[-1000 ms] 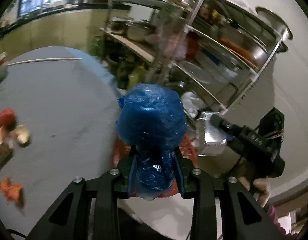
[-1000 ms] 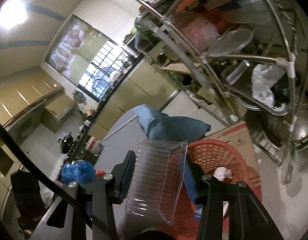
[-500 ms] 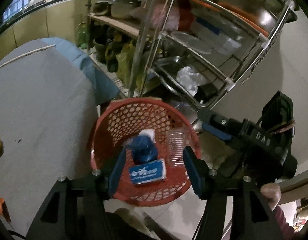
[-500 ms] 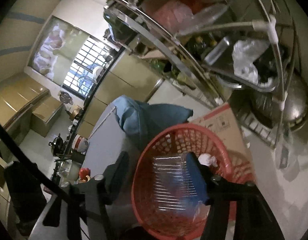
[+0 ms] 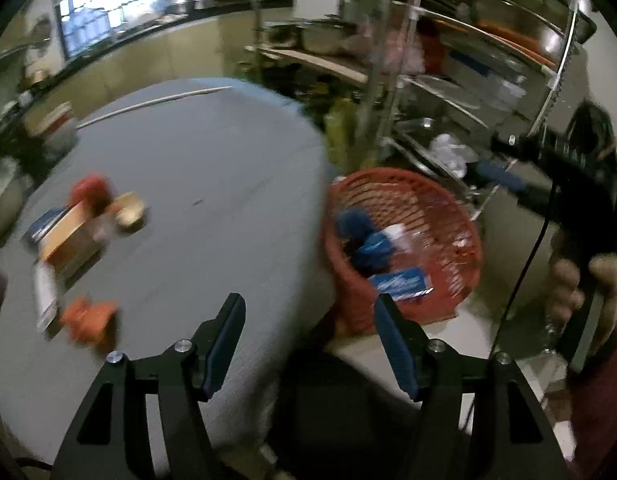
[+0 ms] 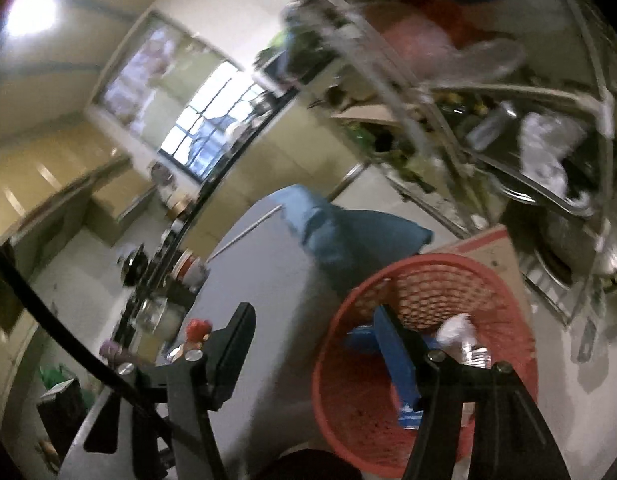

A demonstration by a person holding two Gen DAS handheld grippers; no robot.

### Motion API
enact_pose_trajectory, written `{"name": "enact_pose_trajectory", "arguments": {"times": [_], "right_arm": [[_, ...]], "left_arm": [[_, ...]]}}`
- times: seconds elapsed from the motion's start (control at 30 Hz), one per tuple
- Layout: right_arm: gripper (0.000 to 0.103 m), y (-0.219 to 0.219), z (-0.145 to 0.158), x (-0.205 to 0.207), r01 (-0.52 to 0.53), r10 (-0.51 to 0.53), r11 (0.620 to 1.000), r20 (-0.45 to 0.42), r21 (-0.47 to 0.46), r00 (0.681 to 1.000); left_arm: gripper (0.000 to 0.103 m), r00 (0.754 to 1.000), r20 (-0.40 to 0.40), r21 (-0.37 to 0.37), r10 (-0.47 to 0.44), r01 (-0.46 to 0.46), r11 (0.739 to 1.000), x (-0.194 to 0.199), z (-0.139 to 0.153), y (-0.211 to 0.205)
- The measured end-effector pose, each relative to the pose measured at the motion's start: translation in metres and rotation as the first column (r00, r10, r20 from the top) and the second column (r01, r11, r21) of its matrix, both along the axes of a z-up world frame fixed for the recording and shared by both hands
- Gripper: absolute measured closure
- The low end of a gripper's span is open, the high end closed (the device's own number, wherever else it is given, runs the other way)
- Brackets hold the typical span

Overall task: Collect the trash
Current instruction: 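Return both tools to the table and grasp the orange bag with the right tool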

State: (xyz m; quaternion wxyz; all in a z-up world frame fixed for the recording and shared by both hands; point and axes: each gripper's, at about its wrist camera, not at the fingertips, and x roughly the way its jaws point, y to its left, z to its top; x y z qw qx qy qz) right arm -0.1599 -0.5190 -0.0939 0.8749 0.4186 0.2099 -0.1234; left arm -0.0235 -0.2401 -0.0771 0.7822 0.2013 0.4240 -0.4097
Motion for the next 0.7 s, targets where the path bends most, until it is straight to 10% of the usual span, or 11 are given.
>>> {"name": "enact_pose_trajectory", "arguments": {"times": [0.37, 0.7], "right_arm": [[0.038, 0.111, 0.022, 0.093, -0.313, 0.312, 0.947, -0.033, -0.073, 0.950], [0.041, 0.236, 0.002, 0.207, -0.641, 0.619, 0.761, -0.184, -0.097, 0.763]], "left_arm": [[0.033, 0.922, -0.002, -0.045, 0.387, -0.386, 0.921, 0.049, -0.001, 0.176], [0.032, 0.816, -0.043, -0.124, 0.576, -0.577, 0.807, 0.088, 0.007, 0.262]]}}
